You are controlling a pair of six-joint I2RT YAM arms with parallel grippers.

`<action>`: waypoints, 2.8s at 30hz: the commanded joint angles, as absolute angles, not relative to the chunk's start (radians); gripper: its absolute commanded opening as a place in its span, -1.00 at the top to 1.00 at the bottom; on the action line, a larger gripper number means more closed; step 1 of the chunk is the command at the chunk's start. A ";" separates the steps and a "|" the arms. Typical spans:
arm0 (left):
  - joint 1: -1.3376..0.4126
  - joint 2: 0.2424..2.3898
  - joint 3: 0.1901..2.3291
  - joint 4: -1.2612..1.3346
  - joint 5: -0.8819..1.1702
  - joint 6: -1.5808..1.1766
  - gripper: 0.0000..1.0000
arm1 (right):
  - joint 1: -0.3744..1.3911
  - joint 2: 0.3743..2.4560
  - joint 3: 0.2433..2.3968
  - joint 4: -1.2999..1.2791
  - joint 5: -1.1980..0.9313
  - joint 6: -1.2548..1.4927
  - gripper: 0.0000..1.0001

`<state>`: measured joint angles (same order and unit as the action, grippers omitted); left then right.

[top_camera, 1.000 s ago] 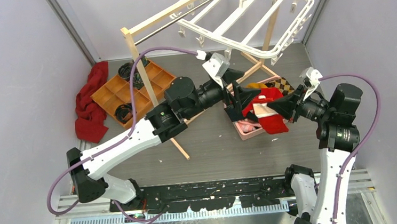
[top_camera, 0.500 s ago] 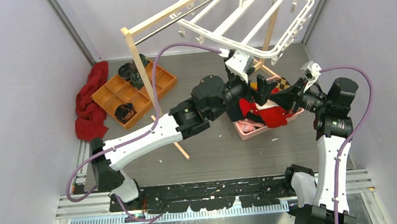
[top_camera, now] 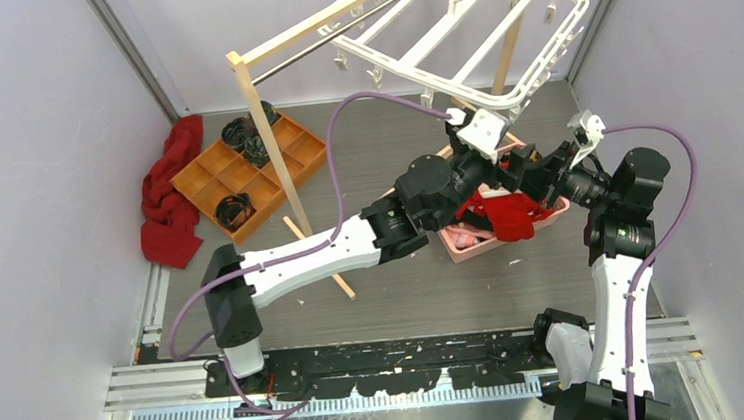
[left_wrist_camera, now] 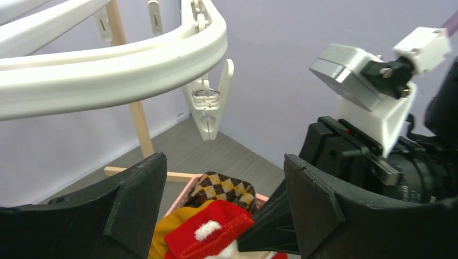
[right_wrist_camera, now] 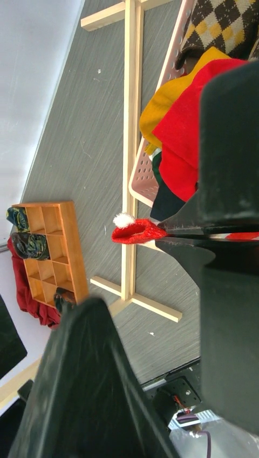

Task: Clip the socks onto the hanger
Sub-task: Open the clamp at the hanger.

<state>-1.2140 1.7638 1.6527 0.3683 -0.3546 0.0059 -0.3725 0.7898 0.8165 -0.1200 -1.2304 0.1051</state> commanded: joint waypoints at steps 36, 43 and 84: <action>-1.205 1.941 1.855 0.730 -0.495 0.157 -0.22 | -0.361 0.775 0.825 -0.005 -1.198 0.181 0.97; -1.205 1.966 1.867 0.771 -0.493 0.179 -0.21 | -0.360 0.774 0.824 -0.005 -1.194 0.187 0.98; -1.211 2.035 1.926 0.888 -0.514 0.164 -0.09 | -0.346 0.773 0.811 0.059 -1.190 0.222 0.98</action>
<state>-1.2087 2.0480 1.8835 0.8192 -0.5251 0.1444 -0.3534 0.7830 0.8131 0.0078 -1.1980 0.2142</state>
